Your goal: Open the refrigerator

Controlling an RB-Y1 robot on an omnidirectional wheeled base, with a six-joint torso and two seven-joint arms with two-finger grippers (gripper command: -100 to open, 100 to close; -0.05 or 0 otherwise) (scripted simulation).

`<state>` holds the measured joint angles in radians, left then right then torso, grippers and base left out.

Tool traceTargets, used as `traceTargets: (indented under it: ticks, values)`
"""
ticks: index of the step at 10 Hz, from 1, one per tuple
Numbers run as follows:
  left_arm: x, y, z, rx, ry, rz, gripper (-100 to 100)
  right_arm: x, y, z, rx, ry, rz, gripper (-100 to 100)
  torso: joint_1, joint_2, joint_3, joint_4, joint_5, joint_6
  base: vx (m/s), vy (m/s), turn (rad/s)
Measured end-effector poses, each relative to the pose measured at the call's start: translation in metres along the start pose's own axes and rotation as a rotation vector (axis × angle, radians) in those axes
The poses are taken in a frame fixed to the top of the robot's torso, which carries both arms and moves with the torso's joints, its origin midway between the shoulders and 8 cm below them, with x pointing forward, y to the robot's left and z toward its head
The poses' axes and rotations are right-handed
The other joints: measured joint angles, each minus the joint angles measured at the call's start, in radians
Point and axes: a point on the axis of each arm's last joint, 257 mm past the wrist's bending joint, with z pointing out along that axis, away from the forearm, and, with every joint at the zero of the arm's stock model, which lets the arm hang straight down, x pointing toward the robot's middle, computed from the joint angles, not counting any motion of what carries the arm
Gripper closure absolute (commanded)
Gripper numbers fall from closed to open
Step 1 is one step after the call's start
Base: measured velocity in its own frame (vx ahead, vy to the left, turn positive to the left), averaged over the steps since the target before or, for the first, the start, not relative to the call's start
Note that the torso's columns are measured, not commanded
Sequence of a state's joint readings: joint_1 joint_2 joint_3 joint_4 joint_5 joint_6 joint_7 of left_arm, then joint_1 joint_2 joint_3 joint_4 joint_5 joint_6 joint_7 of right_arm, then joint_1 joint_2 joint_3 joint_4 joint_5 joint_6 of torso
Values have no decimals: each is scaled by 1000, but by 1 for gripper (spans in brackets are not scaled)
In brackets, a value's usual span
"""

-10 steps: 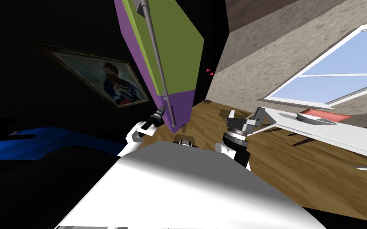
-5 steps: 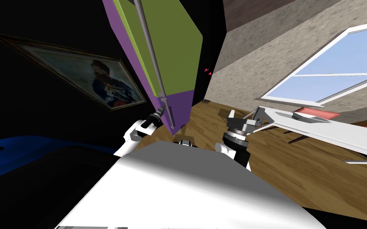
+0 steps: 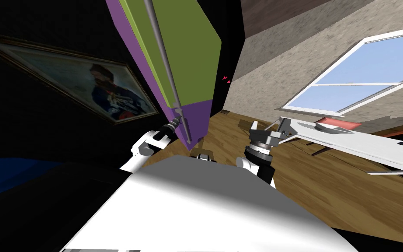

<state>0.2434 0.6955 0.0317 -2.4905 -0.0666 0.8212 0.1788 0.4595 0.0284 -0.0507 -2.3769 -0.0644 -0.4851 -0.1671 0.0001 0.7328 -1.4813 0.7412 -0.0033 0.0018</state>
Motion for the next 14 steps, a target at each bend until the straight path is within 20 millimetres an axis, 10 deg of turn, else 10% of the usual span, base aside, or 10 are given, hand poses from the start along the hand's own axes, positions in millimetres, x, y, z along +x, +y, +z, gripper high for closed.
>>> traceTargets:
  ticks: [7,8,14]
  values:
    - [5,-28,-16,32,19,17,-100,0,0,0,0,0,0,0,-4,0,-1,2,-3,2,10,11,-5]
    - [7,-22,-16,15,24,15,100,0,0,0,0,0,0,0,-6,2,1,2,-3,3,-12,6,11]
    - [-17,-3,-15,-39,-53,5,100,0,0,0,0,0,1,0,1,9,8,-2,4,-2,2,-283,82]
